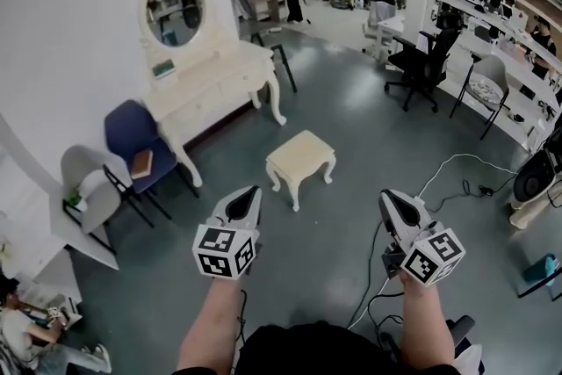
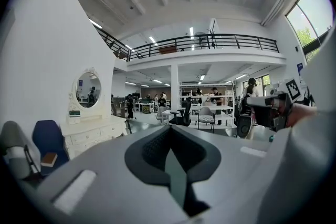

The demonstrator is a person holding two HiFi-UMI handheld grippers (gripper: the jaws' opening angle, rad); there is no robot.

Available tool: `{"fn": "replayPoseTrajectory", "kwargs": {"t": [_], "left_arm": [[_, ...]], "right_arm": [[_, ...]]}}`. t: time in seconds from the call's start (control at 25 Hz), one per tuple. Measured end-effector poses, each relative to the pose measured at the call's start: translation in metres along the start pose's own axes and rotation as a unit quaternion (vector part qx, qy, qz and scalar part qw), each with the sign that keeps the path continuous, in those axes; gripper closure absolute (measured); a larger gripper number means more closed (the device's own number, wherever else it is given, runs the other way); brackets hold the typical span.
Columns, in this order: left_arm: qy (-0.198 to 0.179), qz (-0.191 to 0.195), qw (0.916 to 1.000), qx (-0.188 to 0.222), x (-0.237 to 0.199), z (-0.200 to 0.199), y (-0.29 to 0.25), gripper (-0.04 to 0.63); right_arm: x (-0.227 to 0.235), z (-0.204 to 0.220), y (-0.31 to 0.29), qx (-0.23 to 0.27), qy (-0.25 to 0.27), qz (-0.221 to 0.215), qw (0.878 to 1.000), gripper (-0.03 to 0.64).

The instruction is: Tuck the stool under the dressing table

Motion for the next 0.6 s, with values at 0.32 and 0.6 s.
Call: {"fn": "replayPoseTrajectory", "kwargs": {"t": [0.32,0.6], "left_arm": [[-0.008,0.013,0.9999,0.006,0.032,-0.005,-0.016,0.575],[-0.005,0.025,0.9996,0.013,0.04,-0.003,-0.042,0.575]], "right_arm": [[0.02,0.003,0.033,0.007,-0.025,0.02,0.999,0.612],[0.034,0.014,0.038,-0.005,-0.038,0.026,0.999,0.612]]}}
Point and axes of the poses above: the fingertips, and each gripper's own axes: y backward along the fingers, x to its right, z out of its underside, the point moved 5 cm from there along y, backward along the fingers, and after that the axes turned 7 degrees about -z, right-handed, at the moved point
